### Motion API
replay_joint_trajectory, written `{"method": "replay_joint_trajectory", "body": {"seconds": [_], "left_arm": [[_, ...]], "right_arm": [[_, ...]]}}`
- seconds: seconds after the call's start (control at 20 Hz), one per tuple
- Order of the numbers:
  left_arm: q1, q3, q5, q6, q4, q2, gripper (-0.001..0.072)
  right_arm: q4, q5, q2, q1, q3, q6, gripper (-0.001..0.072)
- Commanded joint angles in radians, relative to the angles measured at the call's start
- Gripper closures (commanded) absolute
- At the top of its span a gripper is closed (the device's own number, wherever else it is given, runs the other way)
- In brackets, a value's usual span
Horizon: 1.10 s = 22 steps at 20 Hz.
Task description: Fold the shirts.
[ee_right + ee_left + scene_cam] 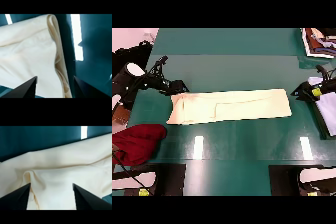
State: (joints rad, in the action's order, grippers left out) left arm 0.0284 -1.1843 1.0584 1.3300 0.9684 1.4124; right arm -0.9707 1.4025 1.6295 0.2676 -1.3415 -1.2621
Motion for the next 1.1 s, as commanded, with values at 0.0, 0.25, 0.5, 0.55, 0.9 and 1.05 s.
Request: {"method": "replay_joint_trajectory", "body": {"seconds": [0.0,0.25,0.5,0.55,0.9,1.05], "left_arm": [[0.0,-0.004,0.005,0.008,-0.112,0.002,0.0105],[-0.019,-0.004,0.004,-0.052,-0.247,0.002,0.0683],[-0.197,-0.004,-0.095,-0.047,-0.243,0.004,0.0684],[-0.237,-0.004,-0.137,-0.038,-0.243,0.004,0.0684],[-0.475,-0.157,-0.253,0.008,-0.219,0.197,0.0685],[-0.542,-0.272,-0.2,0.05,-0.177,0.341,0.0685]], "right_arm": [[0.037,0.012,0.022,0.046,0.049,0.071,0.0179],[0.126,0.04,0.128,-0.002,0.057,0.121,0.0179],[0.164,0.039,0.181,-0.09,0.057,0.165,0.0293],[0.164,0.039,0.177,-0.098,0.056,0.18,0.0493],[0.315,0.034,-0.06,-0.113,0.04,0.165,0.07],[0.325,0.049,-0.148,-0.172,-0.071,0.099,0.0701]]}}
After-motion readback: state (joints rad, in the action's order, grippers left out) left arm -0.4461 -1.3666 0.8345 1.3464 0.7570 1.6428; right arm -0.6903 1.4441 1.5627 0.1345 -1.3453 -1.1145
